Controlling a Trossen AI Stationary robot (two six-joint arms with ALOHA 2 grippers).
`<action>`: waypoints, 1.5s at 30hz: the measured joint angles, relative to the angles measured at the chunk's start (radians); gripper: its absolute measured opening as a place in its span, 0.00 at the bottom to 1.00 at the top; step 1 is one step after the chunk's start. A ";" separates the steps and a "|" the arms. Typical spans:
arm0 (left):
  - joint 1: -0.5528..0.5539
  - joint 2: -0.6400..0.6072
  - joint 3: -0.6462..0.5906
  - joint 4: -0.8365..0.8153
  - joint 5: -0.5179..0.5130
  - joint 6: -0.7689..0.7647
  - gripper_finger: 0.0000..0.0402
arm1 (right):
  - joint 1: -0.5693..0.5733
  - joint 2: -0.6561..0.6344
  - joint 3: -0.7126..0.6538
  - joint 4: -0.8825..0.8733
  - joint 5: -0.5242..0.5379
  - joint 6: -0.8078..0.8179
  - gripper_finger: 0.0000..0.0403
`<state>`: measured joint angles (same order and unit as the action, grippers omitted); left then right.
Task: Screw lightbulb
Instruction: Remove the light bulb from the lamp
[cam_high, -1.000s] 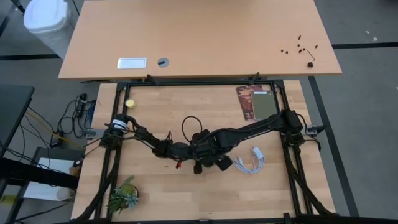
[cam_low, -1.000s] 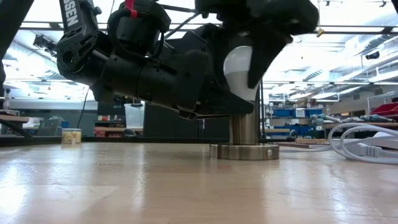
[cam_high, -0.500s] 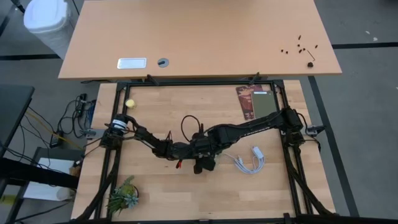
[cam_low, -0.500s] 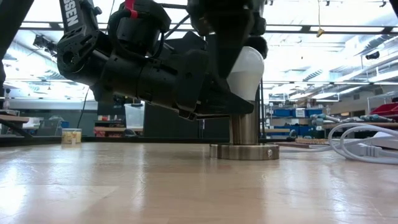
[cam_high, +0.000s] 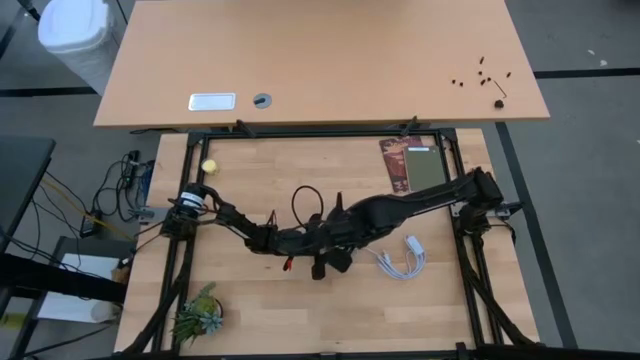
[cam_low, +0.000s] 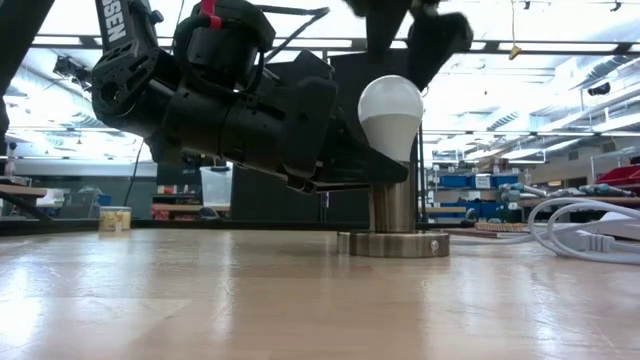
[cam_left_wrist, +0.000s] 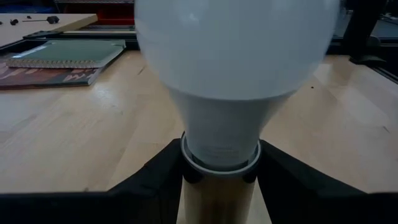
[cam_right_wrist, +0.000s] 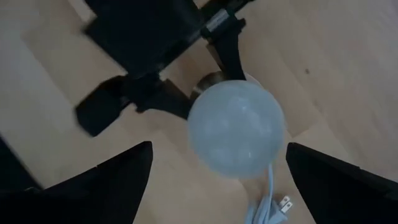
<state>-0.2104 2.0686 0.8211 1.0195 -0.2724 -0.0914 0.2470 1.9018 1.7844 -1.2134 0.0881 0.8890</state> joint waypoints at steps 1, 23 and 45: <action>0.000 0.000 0.000 0.000 -0.001 0.000 0.45 | 0.004 -0.014 0.000 0.000 0.002 0.004 0.94; 0.000 0.000 0.000 -0.001 -0.011 -0.020 0.45 | 0.153 -0.107 -0.051 -0.168 0.177 0.384 0.93; 0.001 0.000 0.000 -0.009 -0.089 -0.052 0.45 | 0.223 -0.105 -0.566 0.589 0.677 0.236 0.93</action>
<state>-0.2096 2.0686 0.8207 1.0107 -0.3612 -0.1432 0.4697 1.7973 1.2179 -0.6240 0.7647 1.1245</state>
